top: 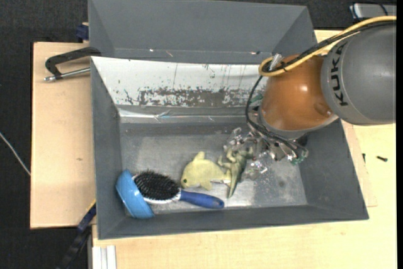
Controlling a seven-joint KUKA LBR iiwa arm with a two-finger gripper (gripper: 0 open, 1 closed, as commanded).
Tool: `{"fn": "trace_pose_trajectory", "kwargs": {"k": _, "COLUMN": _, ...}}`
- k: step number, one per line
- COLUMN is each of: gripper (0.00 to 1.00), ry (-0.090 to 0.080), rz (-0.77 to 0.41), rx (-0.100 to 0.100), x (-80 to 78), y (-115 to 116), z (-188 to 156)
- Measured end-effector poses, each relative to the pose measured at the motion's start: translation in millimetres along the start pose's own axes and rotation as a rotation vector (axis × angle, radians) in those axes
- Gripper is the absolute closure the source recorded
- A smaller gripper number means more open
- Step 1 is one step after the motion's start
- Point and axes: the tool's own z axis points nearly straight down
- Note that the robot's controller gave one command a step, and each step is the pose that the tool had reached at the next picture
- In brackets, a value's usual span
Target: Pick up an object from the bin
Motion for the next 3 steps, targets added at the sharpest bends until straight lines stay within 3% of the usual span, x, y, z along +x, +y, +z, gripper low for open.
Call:
{"fn": "trace_pose_trajectory", "kwargs": {"k": 1, "gripper": 0.00, "ry": 0.006, "rz": 0.001, "rx": -0.002, "x": 2.3, "y": 0.3, "z": 2.6}}
{"fn": "trace_pose_trajectory", "kwargs": {"k": 2, "gripper": 1.00, "ry": 0.002, "rz": 0.000, "rx": -0.001, "x": 0.6, "y": -0.1, "z": 0.2}}
{"fn": "trace_pose_trajectory", "kwargs": {"k": 3, "gripper": 1.00, "ry": -0.003, "rz": -0.009, "rx": 0.000, "x": -23.6, "y": 28.7, "z": -160.3}}
